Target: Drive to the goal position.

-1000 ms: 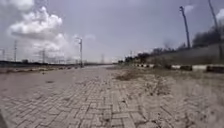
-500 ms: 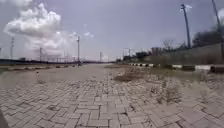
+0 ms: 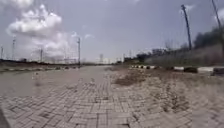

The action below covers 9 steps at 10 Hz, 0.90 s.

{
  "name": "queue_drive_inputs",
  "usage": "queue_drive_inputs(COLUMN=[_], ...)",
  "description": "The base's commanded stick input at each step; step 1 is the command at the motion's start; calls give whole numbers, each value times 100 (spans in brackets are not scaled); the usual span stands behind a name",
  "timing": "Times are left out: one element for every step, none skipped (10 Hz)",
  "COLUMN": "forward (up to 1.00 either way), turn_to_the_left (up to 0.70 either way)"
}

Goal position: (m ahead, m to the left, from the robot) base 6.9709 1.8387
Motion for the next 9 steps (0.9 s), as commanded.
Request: queue_drive_inputs(forward=[100,100,100,100,100,100,100,100,100], turn_to_the_left=[8,20,31,37,25,13,1,0,0])
